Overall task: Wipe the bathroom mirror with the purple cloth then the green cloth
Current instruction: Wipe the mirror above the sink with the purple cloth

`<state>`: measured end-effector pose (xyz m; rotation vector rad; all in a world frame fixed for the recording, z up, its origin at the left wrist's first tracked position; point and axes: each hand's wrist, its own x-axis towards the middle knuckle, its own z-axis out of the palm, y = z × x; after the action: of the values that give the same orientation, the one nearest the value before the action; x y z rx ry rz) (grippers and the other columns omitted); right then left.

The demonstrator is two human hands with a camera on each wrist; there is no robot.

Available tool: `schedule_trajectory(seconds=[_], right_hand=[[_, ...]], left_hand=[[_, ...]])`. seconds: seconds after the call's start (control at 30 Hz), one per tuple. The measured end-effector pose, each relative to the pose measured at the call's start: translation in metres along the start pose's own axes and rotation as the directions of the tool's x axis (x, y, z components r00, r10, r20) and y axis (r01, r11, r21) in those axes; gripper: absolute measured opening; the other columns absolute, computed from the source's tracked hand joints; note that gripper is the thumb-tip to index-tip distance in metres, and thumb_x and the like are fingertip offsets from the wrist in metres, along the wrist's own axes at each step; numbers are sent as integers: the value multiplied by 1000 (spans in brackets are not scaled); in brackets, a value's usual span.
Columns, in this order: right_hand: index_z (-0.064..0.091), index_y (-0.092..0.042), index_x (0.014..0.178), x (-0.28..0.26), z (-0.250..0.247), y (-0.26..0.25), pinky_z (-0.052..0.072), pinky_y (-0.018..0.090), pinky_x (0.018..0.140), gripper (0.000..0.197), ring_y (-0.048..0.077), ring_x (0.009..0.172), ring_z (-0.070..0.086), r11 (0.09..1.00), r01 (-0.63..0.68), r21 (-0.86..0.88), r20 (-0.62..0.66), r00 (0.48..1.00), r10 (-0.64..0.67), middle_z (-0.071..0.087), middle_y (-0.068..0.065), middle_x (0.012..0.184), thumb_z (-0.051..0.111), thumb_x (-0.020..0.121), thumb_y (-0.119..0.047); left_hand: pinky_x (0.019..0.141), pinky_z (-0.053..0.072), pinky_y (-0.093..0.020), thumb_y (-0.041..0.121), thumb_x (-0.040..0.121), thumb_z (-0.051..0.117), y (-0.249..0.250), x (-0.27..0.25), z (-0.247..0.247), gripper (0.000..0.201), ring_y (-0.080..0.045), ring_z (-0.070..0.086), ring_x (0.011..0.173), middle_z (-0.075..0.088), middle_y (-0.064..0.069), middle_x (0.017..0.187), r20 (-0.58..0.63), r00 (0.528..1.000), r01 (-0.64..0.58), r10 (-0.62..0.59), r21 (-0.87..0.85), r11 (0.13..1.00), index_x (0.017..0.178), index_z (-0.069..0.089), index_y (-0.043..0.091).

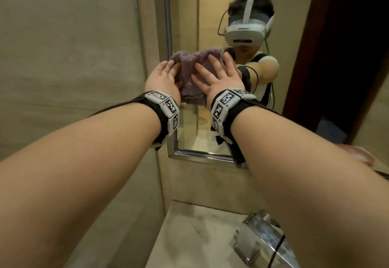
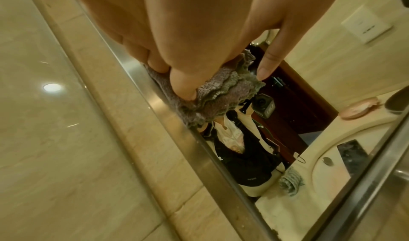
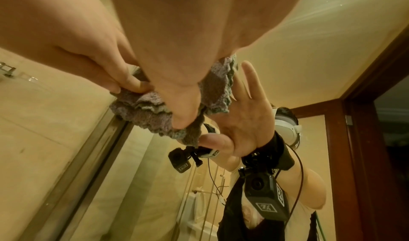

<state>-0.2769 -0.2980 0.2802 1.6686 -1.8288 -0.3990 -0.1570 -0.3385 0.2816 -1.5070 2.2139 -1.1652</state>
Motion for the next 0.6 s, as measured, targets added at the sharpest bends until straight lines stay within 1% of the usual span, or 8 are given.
schedule_trajectory(seconds=[0.17,0.27,0.33,0.43,0.53,0.6], right_hand=[[-10,-33,148,-5,4,11,-20,54,106,81,31,140,-23,999,34,-33,-12,999,-35,-24,-4,154,39,89,-58],[-11,-34,148,-14,10,27,-22,54,105,82,30,140,-24,999,34,-42,-12,999,-35,-25,-5,153,41,89,-55],[-12,-35,147,-21,16,42,-23,54,105,82,29,140,-25,998,28,-50,-12,1000,-29,-26,-5,153,43,89,-53],[-13,-36,146,-33,23,67,-22,54,105,85,29,140,-25,999,2,-55,-6,1000,-2,-26,-5,153,44,87,-55],[-14,-37,146,-48,34,93,-20,55,107,81,29,141,-23,997,-34,-64,-17,999,33,-25,-6,154,41,88,-55],[-16,-38,145,-59,43,112,-18,55,109,80,28,141,-23,995,-66,-70,-11,998,65,-26,-6,153,39,90,-54]], left_hand=[[115,-8,-35,34,102,12,4,-3,-7,51,-22,-9,144,-10,-6,157,-37,999,-12,14,41,999,151,8,22],[115,-9,-36,36,102,16,7,-6,-19,51,-24,-9,144,-12,-6,157,-62,997,-49,53,70,996,151,11,25],[115,-9,-37,37,102,16,13,-6,-33,50,-25,-10,144,-13,-6,156,-68,995,-66,71,66,996,151,11,26],[115,-9,-36,35,102,15,26,-7,-58,51,-25,-10,144,-14,-7,156,-80,993,-78,82,51,996,151,8,24],[115,-9,-37,38,101,16,41,-8,-86,53,-26,-10,144,-15,-9,156,-101,990,-93,99,57,994,151,8,23],[115,-10,-37,38,101,16,52,-9,-106,52,-26,-11,144,-16,-9,155,-122,985,-114,123,75,991,151,7,24]])
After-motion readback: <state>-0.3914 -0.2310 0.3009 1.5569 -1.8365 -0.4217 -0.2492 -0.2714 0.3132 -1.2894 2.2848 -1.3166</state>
